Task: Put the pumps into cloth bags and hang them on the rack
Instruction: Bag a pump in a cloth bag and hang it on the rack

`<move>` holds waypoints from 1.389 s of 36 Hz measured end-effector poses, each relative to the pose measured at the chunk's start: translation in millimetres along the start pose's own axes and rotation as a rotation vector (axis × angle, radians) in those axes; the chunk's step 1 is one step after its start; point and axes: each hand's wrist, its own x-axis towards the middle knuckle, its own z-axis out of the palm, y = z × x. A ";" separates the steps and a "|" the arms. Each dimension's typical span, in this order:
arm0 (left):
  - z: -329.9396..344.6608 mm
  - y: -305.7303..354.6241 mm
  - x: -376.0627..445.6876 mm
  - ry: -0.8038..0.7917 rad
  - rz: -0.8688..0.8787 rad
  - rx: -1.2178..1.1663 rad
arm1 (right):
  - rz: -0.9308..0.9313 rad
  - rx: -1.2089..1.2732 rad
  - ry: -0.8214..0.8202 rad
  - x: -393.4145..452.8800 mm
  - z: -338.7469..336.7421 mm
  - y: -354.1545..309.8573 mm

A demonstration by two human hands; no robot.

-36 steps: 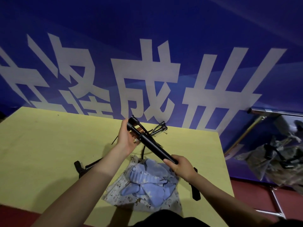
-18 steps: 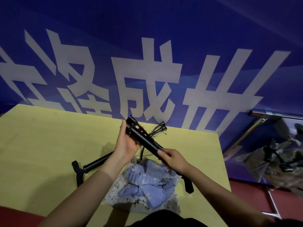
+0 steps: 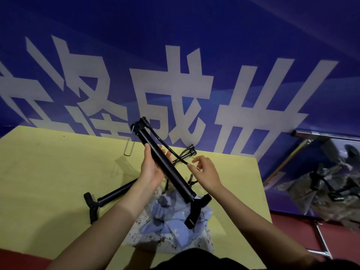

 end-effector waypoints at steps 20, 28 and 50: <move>-13.5 32.2 -3.9 0.132 0.149 0.121 | -0.174 0.255 -0.227 -14.7 -15.4 -39.8; -26.3 23.2 4.4 0.271 0.159 0.166 | -0.296 -0.106 -0.323 -31.0 -14.6 -45.4; -55.6 28.4 2.8 0.365 0.028 0.069 | -0.345 -0.063 -0.504 -50.0 2.6 -48.5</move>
